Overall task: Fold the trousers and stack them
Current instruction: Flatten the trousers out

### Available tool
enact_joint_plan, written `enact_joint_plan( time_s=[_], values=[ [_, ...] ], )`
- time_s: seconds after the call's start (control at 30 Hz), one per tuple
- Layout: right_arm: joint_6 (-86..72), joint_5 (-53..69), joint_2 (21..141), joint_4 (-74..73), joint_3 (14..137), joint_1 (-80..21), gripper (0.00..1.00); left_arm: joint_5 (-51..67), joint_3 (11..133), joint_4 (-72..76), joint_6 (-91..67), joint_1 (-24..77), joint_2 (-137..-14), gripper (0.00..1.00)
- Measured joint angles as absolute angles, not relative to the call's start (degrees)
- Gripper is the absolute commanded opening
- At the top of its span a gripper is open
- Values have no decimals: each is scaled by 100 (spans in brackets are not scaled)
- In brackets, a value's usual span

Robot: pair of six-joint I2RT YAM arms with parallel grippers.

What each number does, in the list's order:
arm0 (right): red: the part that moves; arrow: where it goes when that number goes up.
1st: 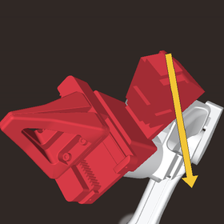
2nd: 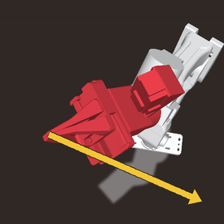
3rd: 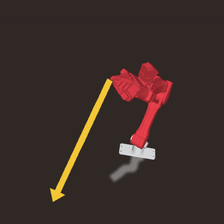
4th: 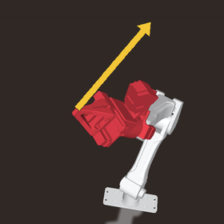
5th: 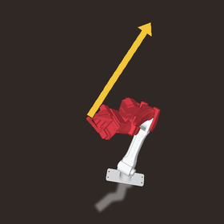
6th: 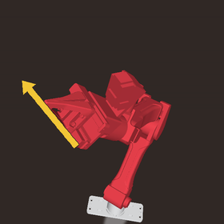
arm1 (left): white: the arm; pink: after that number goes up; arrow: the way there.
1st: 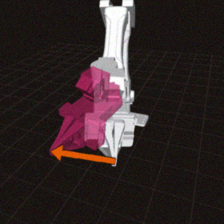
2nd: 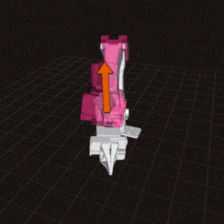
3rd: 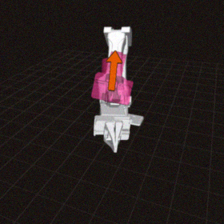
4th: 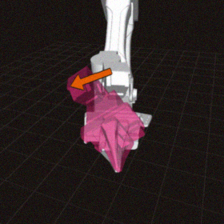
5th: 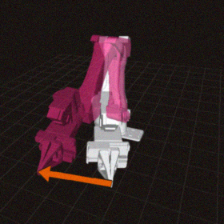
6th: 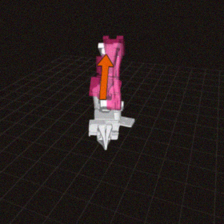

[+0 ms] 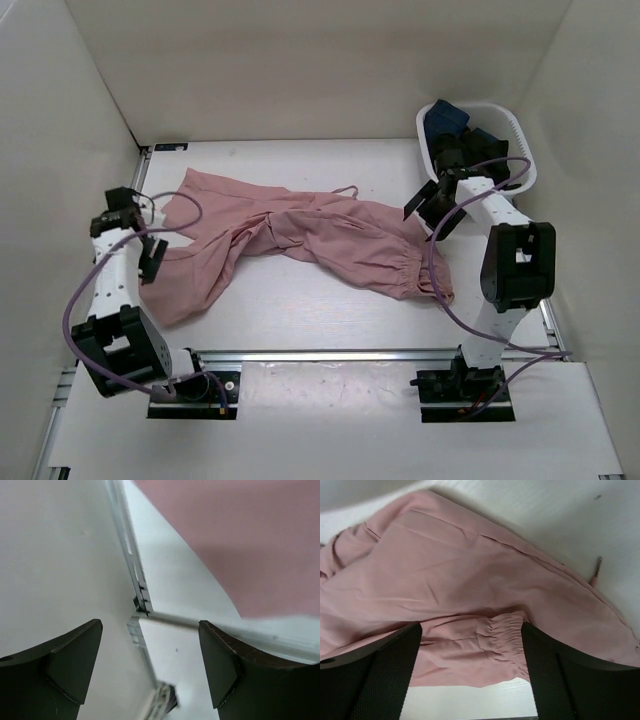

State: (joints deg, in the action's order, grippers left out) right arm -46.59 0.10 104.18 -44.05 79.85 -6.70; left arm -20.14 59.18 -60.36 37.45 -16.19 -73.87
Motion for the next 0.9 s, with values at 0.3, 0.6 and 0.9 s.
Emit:
enact_joint_plan(
  time_s=[0.3, 0.6, 0.9],
  values=[
    [-4807, -375, 10698, -4401, 8237, -773, 15, -937, 6938, -6029, 2987, -2023, -8626, 90],
    [-4580, -742, 10560, -4431, 8042, -902, 0, 106, 6923, -6182, 2536, -1409, -8960, 92],
    [-4425, -987, 10331, -4947, 7970, -1135, 29, -993, 5363, -5505, 2451, -626, -8871, 92]
  ],
)
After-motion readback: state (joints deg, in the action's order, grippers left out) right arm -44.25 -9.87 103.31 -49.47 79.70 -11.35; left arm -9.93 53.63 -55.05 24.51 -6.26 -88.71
